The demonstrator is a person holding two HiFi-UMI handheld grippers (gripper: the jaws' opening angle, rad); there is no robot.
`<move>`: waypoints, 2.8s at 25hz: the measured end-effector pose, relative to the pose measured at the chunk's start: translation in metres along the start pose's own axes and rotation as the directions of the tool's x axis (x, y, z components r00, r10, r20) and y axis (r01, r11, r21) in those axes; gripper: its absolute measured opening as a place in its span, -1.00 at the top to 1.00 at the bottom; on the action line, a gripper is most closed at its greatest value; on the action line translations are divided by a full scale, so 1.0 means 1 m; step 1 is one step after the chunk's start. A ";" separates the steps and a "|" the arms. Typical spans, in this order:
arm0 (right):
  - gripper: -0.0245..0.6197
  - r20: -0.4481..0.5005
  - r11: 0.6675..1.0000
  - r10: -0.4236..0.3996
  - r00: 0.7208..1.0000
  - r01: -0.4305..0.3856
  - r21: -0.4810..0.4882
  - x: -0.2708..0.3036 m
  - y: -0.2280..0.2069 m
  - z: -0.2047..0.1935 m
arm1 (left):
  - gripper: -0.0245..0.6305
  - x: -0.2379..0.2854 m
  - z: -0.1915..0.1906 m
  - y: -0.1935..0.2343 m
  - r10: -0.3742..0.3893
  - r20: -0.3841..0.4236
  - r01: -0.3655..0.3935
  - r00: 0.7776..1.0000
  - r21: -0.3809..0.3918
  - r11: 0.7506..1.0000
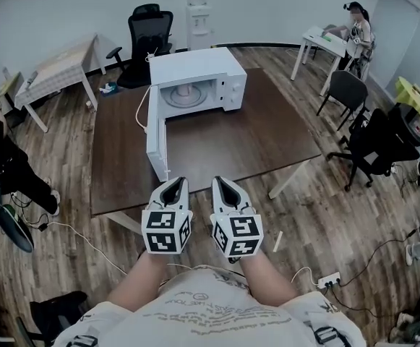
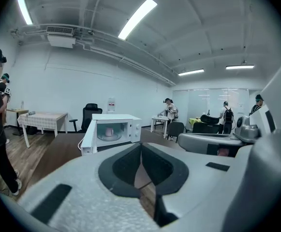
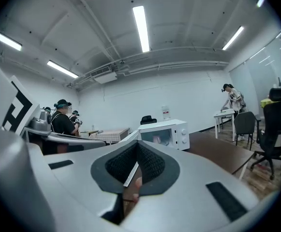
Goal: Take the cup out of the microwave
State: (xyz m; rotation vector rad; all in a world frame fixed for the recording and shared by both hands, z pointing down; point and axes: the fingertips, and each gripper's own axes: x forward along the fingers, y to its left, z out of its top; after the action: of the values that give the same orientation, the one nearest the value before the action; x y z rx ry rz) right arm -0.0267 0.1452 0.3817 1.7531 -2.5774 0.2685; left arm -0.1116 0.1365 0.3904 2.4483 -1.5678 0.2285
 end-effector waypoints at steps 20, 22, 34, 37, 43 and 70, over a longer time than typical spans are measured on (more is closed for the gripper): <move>0.88 -0.015 0.998 -0.028 0.999 0.029 0.058 0.007 -0.099 -0.002 | 0.87 0.083 0.002 -0.053 -0.010 -0.022 0.010 1.000 0.000 1.000; 0.88 -0.015 0.998 -0.028 0.999 0.029 0.049 0.016 -0.104 -0.003 | 0.87 0.095 0.003 -0.050 -0.011 -0.021 0.011 1.000 -0.002 1.000; 0.88 -0.004 0.999 0.003 1.000 -0.003 0.038 0.092 -0.146 0.021 | 0.87 0.183 0.033 -0.026 0.001 -0.009 -0.001 1.000 0.005 1.000; 0.88 0.001 0.999 0.013 1.000 -0.013 0.035 0.118 -0.154 0.029 | 0.87 0.203 0.041 -0.011 0.018 -0.008 -0.018 1.000 -0.006 1.000; 0.88 -0.022 0.999 0.037 0.999 -0.037 0.018 0.161 -0.163 0.034 | 0.87 0.242 0.049 0.017 0.046 -0.018 -0.047 0.999 -0.028 0.999; 0.88 -0.136 0.993 0.119 0.984 -0.121 -0.006 0.314 -0.214 0.037 | 0.87 0.383 0.057 0.119 0.154 -0.067 -0.160 0.986 -0.099 0.982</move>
State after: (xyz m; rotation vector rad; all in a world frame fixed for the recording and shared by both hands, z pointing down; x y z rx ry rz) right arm 0.0574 -0.2267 0.4073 1.5204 -2.5842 0.3570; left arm -0.0595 -0.2623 0.4435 2.2221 -1.7043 0.2373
